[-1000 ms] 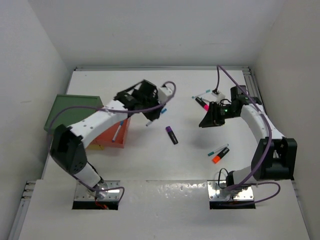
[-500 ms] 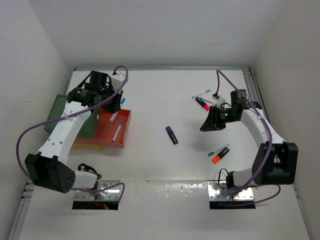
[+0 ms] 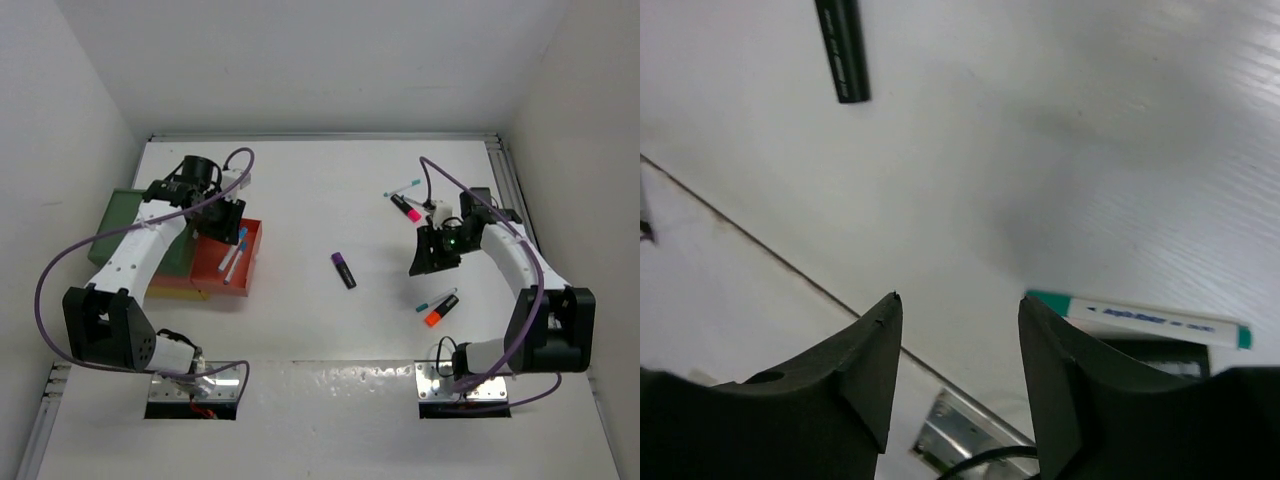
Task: Sort the stationery into containers
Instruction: Place the pen in the drawer.
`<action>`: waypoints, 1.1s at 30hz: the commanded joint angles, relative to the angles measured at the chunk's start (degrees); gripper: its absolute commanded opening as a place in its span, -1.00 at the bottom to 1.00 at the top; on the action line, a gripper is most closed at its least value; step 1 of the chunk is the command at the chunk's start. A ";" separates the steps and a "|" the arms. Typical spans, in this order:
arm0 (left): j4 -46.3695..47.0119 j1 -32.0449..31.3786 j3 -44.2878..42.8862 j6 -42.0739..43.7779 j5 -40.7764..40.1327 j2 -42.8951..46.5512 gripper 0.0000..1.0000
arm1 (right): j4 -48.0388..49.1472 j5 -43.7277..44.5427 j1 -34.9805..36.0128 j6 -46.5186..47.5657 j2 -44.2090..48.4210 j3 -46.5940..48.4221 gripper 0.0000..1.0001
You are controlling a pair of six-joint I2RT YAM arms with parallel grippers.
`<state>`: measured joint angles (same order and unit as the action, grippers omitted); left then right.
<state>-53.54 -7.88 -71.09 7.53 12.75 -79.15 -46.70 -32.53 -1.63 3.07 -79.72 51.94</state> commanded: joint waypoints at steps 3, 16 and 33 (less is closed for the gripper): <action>0.28 0.85 -4.22 0.99 0.43 -0.56 0.08 | -4.18 7.04 -0.30 13.33 4.22 -1.14 -0.04; 0.19 0.67 -9.50 6.79 10.70 1.02 0.13 | -3.67 13.46 -2.06 48.94 2.04 -5.10 -0.61; -1.31 1.55 -12.94 11.19 18.71 0.67 0.41 | -1.02 15.49 -2.94 70.58 -11.24 -2.20 -0.26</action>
<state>-55.05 -7.60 -83.20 17.65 28.67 -80.03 -48.03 -16.40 -3.97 67.57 -90.41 49.87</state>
